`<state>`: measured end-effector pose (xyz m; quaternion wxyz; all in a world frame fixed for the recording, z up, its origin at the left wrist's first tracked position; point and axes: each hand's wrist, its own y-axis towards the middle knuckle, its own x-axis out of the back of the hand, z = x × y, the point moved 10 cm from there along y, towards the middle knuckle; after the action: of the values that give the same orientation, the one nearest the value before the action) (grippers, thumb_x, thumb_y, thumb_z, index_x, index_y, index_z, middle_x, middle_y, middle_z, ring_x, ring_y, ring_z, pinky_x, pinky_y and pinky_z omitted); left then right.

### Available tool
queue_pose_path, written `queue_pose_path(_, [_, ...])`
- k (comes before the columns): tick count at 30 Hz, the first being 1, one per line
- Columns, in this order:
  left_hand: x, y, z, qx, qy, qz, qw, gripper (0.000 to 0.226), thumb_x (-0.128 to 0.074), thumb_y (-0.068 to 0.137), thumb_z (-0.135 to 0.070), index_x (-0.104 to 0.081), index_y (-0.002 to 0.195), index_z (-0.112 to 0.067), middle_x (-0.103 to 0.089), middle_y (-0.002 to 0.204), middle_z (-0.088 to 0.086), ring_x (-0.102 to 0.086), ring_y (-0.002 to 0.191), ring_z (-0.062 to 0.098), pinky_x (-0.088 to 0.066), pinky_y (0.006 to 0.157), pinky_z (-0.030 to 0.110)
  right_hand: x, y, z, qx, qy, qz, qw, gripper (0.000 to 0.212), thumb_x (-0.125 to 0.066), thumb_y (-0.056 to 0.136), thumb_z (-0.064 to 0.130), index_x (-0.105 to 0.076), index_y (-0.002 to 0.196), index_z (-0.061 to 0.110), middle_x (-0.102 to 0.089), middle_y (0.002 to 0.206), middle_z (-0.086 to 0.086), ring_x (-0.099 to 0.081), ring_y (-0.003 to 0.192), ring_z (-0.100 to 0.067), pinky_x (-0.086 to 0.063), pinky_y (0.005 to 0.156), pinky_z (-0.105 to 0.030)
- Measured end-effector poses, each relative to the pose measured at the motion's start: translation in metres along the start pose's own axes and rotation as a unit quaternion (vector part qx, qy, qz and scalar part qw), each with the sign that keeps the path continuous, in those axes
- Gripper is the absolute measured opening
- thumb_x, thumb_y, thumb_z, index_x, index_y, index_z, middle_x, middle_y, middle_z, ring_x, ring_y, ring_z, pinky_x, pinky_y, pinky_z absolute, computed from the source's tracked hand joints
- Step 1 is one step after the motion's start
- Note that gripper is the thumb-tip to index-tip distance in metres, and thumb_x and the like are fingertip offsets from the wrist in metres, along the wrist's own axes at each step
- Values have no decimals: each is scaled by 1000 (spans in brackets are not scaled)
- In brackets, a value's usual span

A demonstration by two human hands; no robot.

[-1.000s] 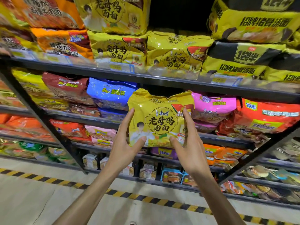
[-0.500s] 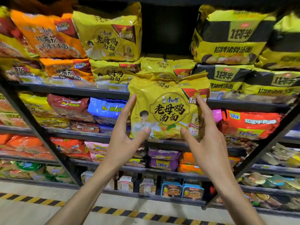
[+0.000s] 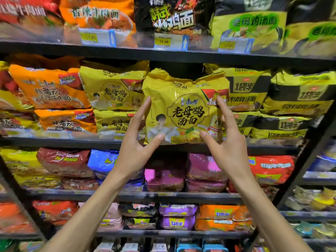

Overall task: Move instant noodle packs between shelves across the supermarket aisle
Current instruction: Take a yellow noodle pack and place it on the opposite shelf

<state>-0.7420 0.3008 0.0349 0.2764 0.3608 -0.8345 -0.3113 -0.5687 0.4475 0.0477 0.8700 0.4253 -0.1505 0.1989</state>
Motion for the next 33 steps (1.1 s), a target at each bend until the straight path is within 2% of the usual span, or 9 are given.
queue_pose_path(5, [4,26,9,-18,-6,-9,1000,83,-70,93,-2,-27,158,-32,-27,160,-30,-24,150,-7,-24,121,17,-6,23,3,18,-4,-22,1000,85,-72,92,26,-19,154,52,-23,150,44,-34,132,2,-38,105,-31])
queue_pose_path(12, [5,56,31,-29,-19,-44,998,84,-68,94,0,-26,156,-38,-28,157,-33,-25,150,-5,-27,123,30,-20,53,2,55,-37,-42,997,86,-72,92,22,-20,157,45,-18,142,50,-32,132,7,-31,105,-24])
queue_pose_path(16, [0,65,51,-45,-16,-58,997,87,-66,92,4,-26,152,-45,-27,153,-43,-26,149,-4,-27,124,39,-34,57,-13,58,-49,-62,995,89,-72,91,20,-18,157,44,-27,159,25,-29,150,-13,-32,115,-37])
queue_pose_path(18, [-5,68,61,-52,-15,-68,996,89,-65,90,4,-28,151,-50,-28,153,-42,-26,148,-4,-25,124,43,-39,59,-23,61,-44,-82,994,88,-73,90,17,-20,156,41,-32,161,9,-28,151,-20,-33,114,-35])
queue_pose_path(22, [-14,73,81,-56,7,-83,995,87,-60,89,7,-26,151,-44,-23,152,-45,-23,146,-13,-21,120,20,-49,68,-34,65,-33,-95,993,88,-75,86,7,-23,148,40,-33,155,-6,-31,147,-25,-20,102,4])
queue_pose_path(24, [-18,74,87,-60,34,-94,993,88,-59,89,12,-23,150,-40,-19,151,-48,-21,145,-17,-18,117,8,-54,72,-39,70,-37,-99,992,88,-75,83,1,-25,144,41,-33,152,-12,-33,145,-28,-19,98,8])
queue_pose_path(27, [-22,78,93,-53,55,-97,992,88,-59,90,14,-22,151,-37,-15,150,-52,-18,143,-22,-16,114,1,-61,80,-48,59,-36,-96,993,89,-74,84,-1,-24,142,44,-32,152,-14,-34,143,-26,-22,99,4])
queue_pose_path(30, [-23,83,95,-58,69,-94,991,83,-63,94,5,-23,154,-37,-16,154,-48,-18,143,-23,-17,111,-2,-67,91,-55,46,-29,-83,995,90,-72,89,6,-17,148,46,-28,158,-8,-27,149,-19,-27,111,-24])
queue_pose_path(33, [-18,89,94,-66,90,-111,987,81,-66,96,-4,-23,156,-37,-22,157,-38,-39,129,-26,-34,96,-4,-67,103,-56,47,-31,-91,994,90,-73,90,8,-17,151,44,-31,158,-3,-27,145,-7,-30,110,-32])
